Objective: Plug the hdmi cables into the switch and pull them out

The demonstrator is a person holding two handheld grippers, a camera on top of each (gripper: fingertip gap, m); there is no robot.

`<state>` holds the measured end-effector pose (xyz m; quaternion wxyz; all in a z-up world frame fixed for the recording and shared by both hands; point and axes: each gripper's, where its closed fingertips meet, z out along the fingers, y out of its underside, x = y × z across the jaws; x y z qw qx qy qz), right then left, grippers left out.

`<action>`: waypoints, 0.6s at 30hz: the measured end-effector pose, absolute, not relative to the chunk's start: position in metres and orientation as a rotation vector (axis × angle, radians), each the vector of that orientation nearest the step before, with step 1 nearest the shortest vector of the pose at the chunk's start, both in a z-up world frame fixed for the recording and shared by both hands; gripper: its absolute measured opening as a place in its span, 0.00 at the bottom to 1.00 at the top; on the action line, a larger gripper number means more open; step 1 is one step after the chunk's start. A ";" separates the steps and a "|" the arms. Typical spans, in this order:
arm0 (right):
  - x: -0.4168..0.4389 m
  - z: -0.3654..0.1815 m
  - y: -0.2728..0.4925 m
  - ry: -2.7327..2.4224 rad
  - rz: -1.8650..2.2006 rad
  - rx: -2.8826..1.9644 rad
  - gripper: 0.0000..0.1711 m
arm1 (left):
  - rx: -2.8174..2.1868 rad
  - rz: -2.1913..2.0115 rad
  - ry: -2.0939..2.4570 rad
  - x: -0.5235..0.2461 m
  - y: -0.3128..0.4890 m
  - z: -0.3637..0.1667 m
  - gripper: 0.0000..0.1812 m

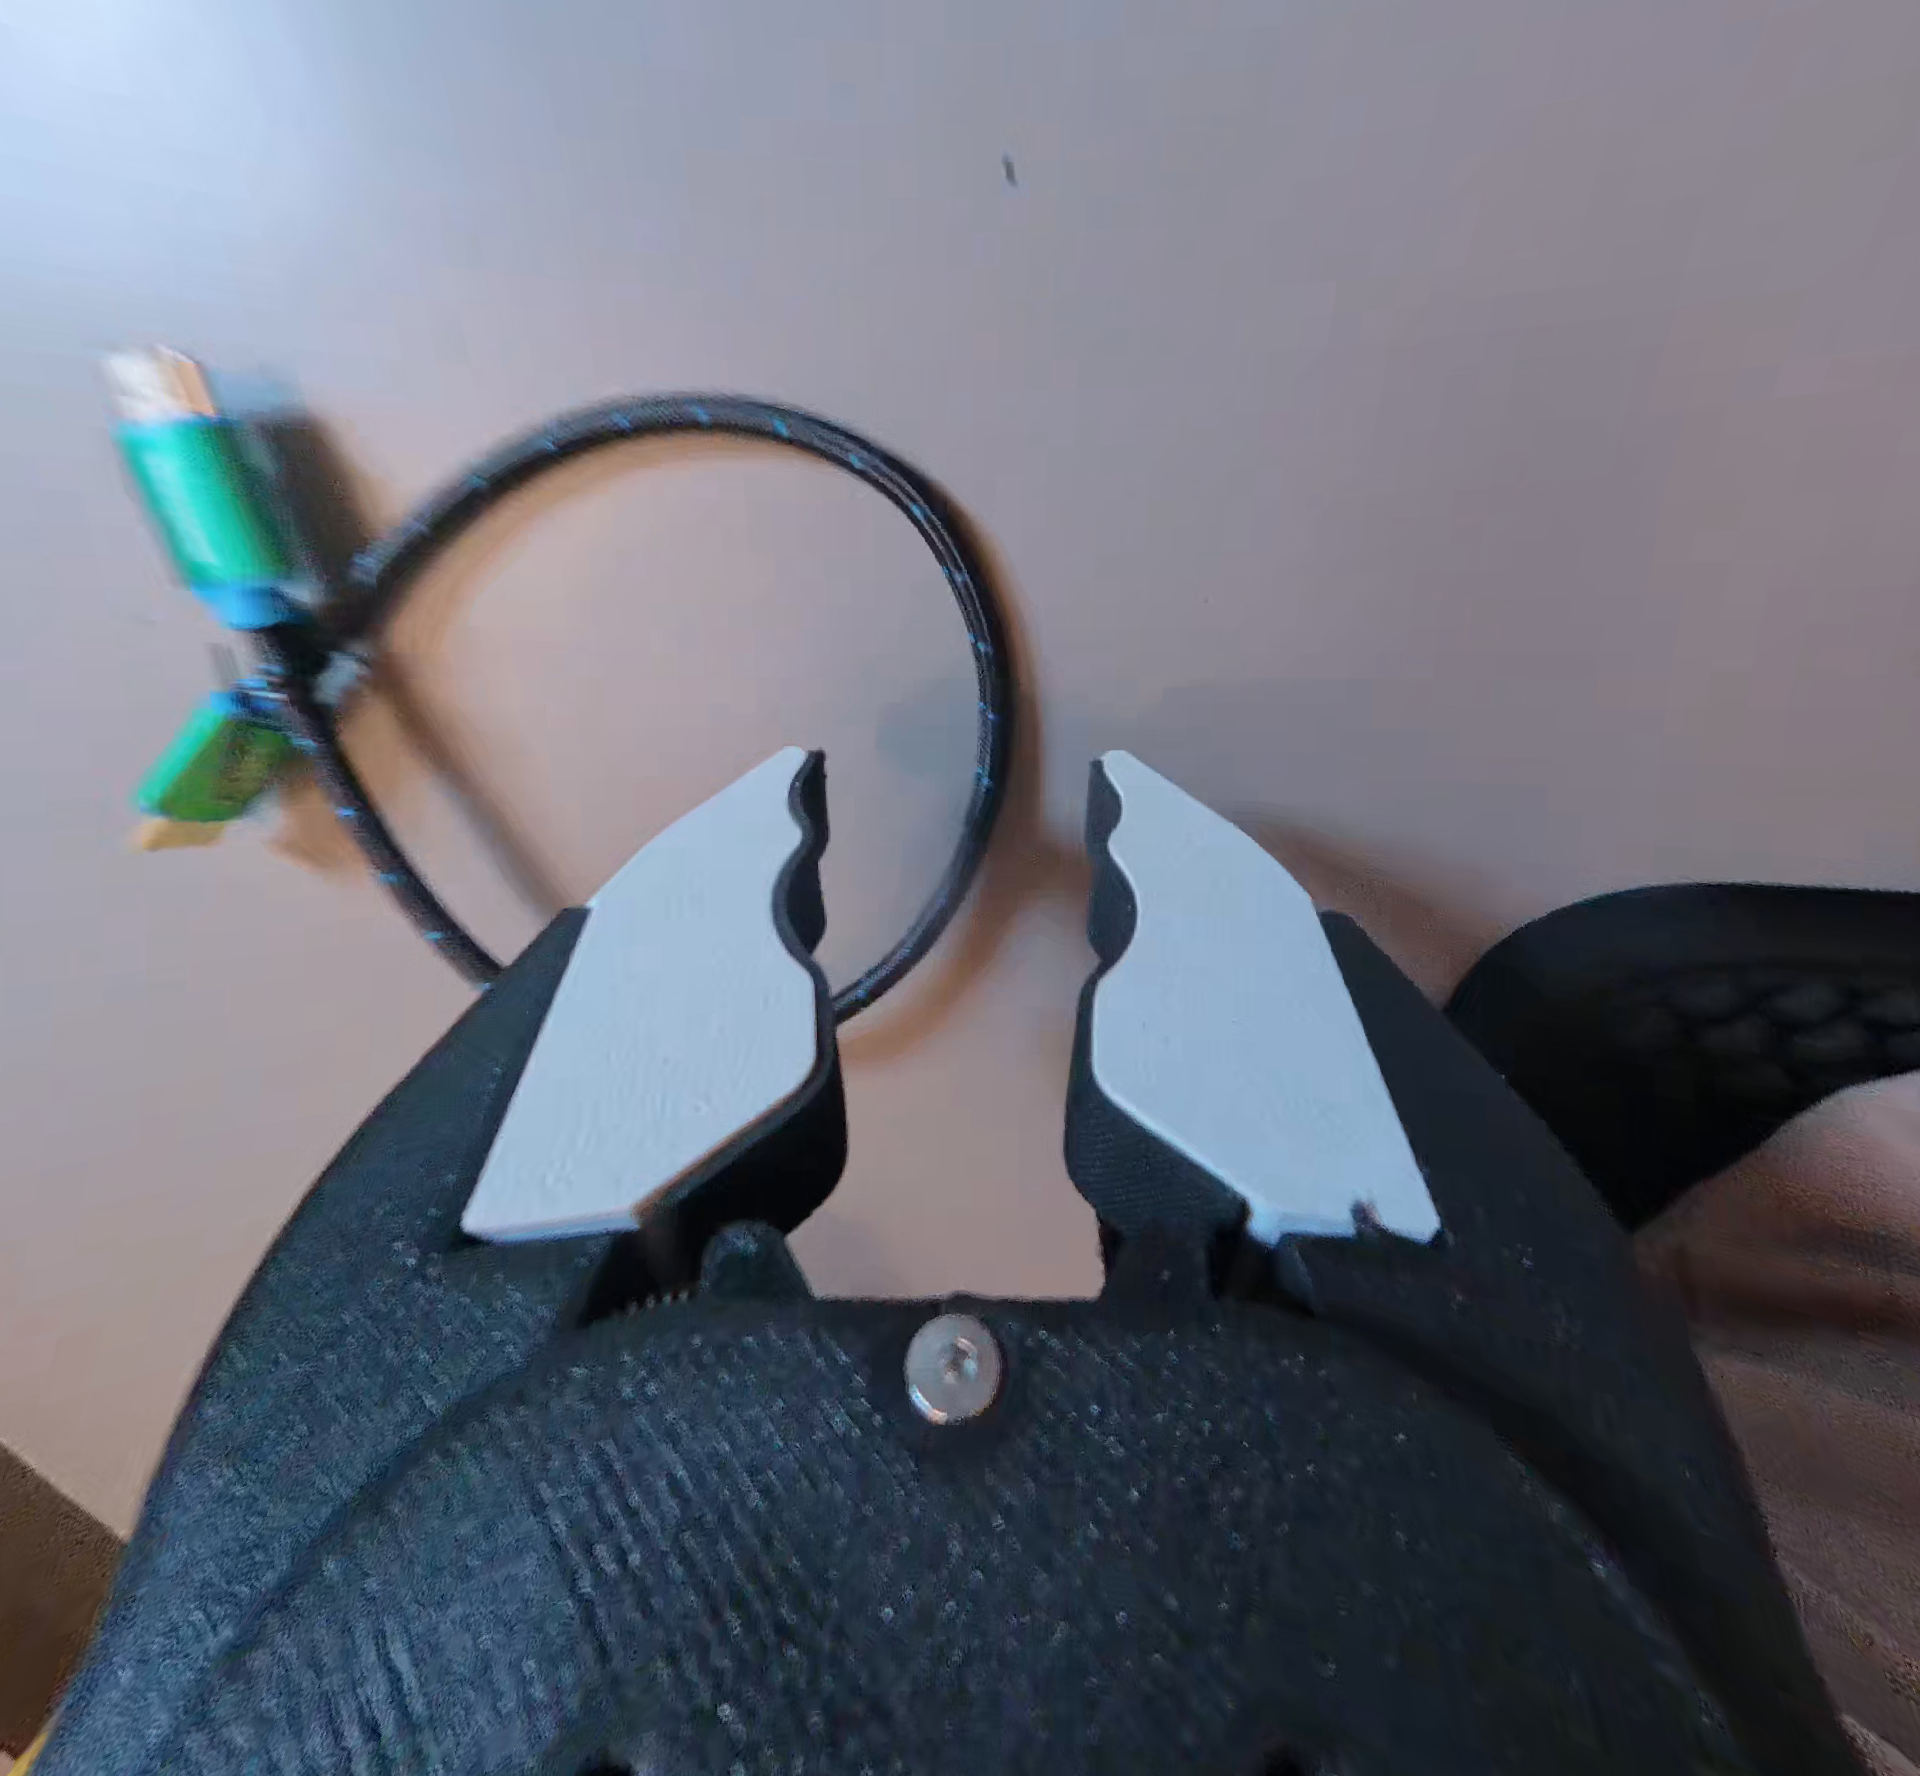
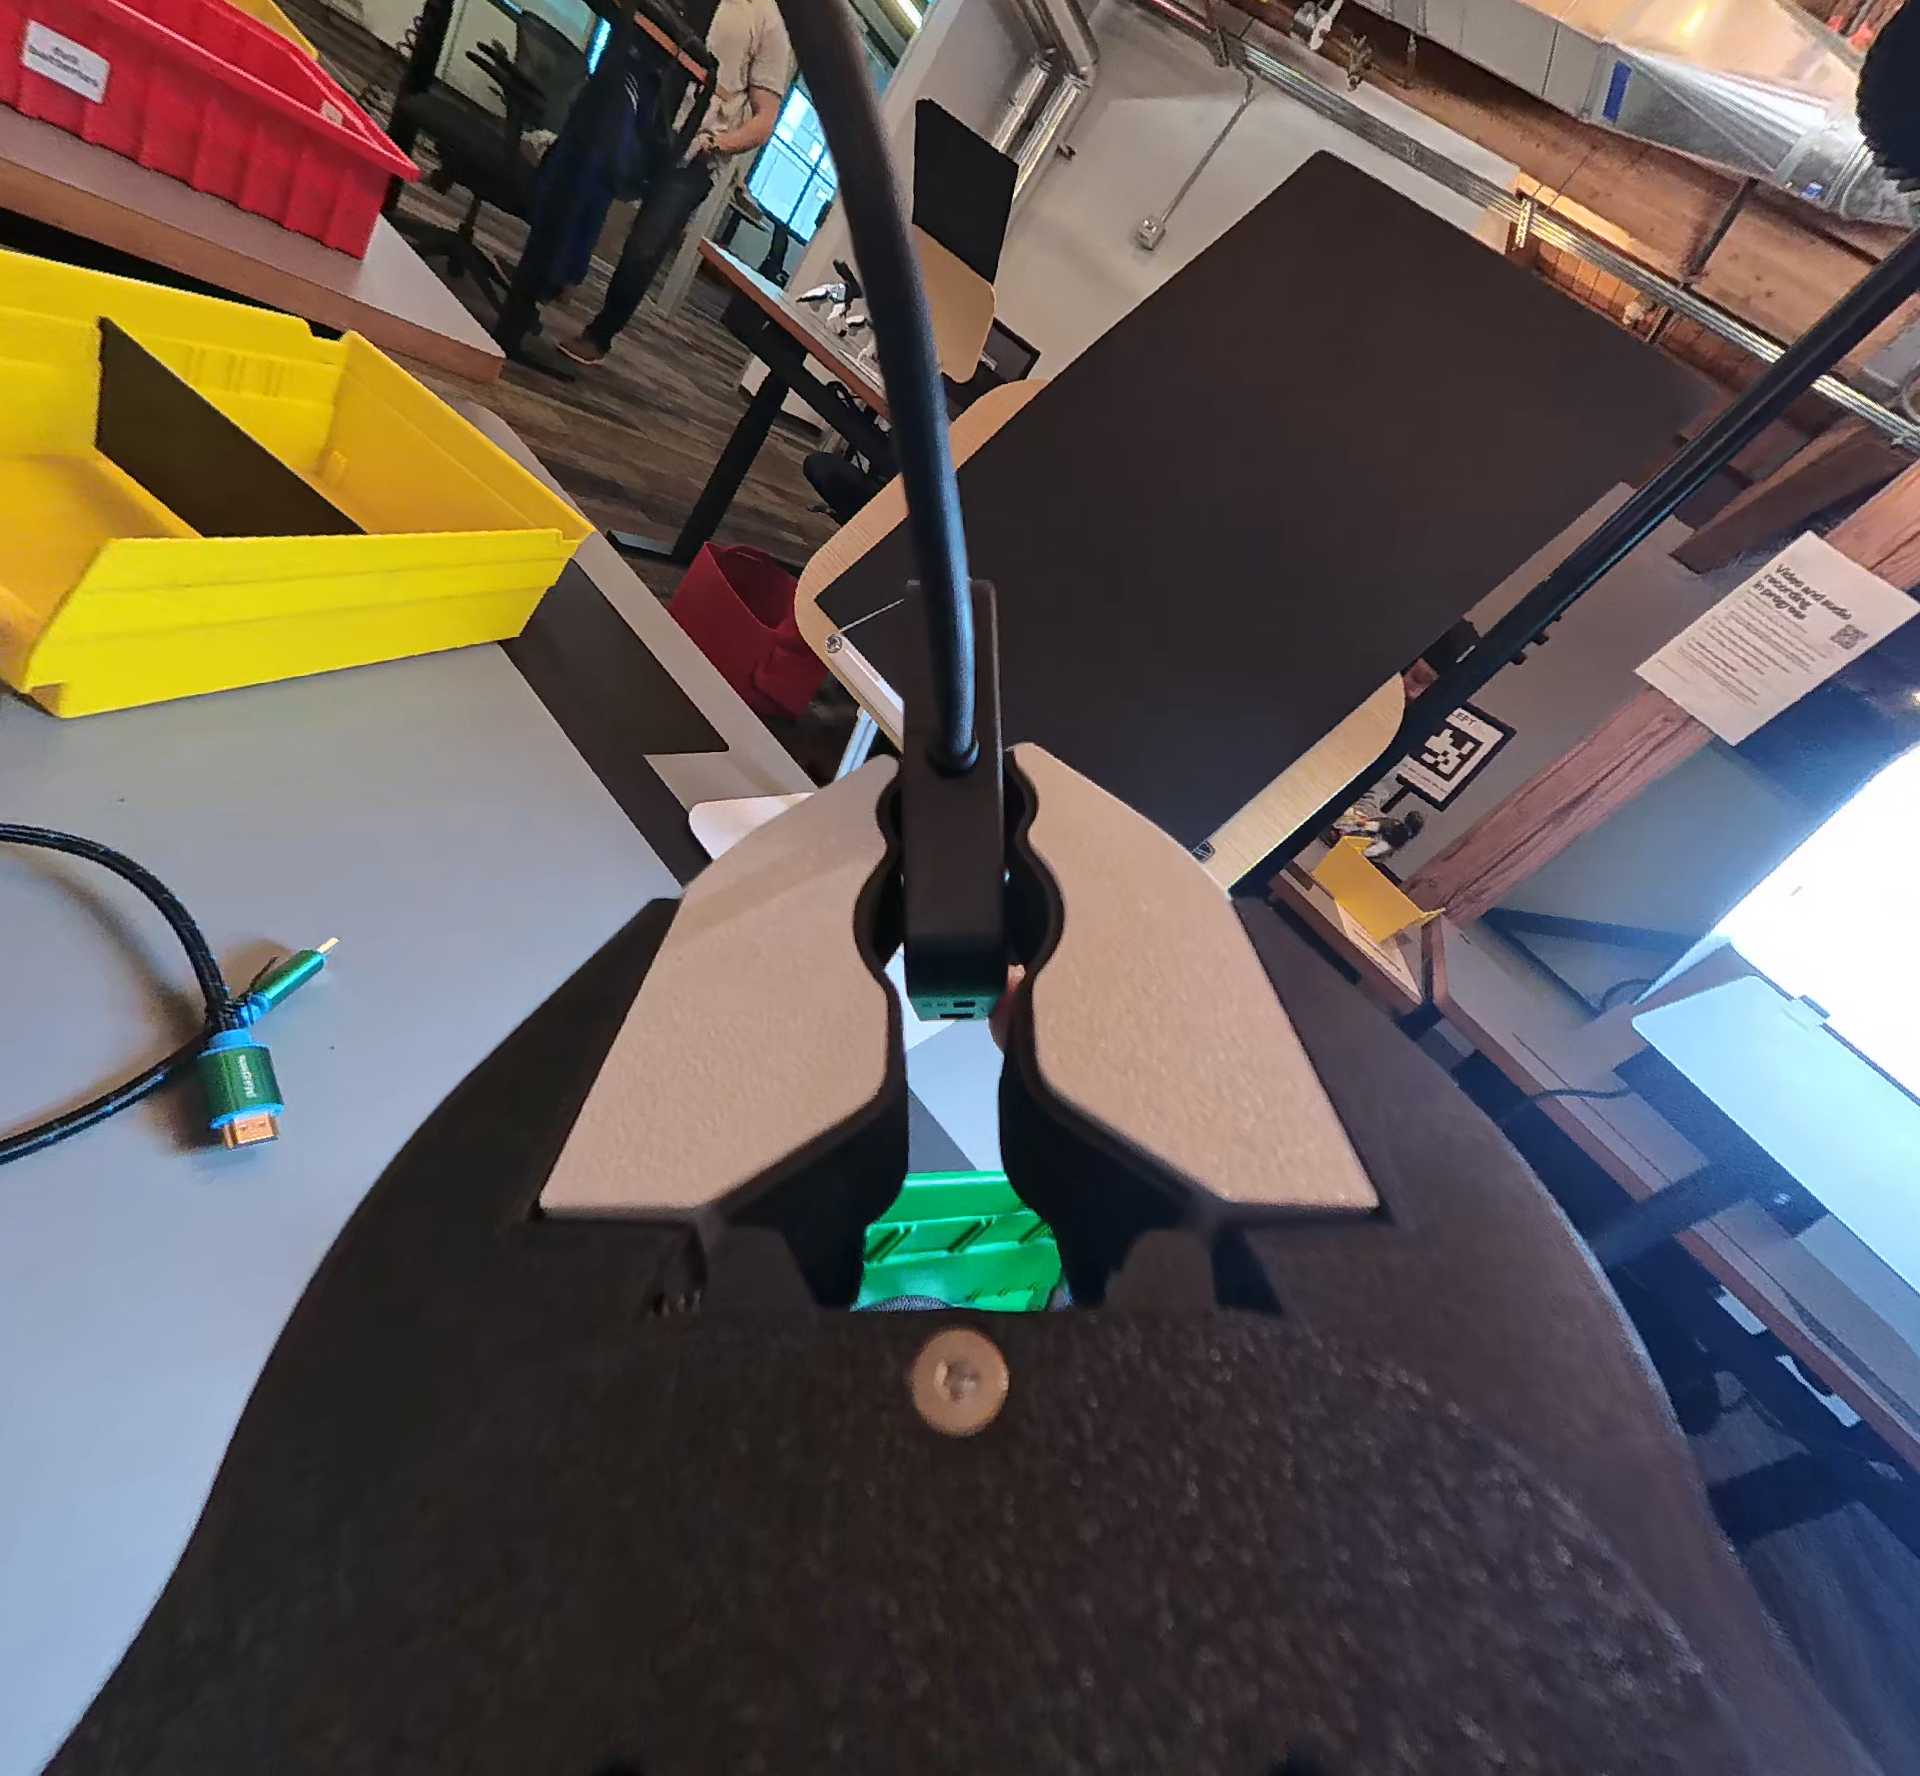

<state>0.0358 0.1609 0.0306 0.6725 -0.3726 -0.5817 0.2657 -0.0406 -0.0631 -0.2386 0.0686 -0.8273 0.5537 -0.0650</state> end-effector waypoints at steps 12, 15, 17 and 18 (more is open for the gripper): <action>0.039 0.034 0.162 -1.291 0.635 -0.847 0.09 | -2.194 0.042 1.740 -0.055 -0.072 -0.227 0.04; 0.039 0.034 0.160 -1.297 0.632 -0.843 0.08 | -2.260 0.157 1.766 -0.082 -0.082 -0.223 0.05; 0.040 0.035 0.159 -1.298 0.627 -0.840 0.09 | -2.327 0.352 1.680 -0.115 -0.073 -0.219 0.08; 0.040 0.036 0.159 -1.296 0.629 -0.839 0.09 | -2.356 0.431 1.588 -0.130 -0.067 -0.214 0.09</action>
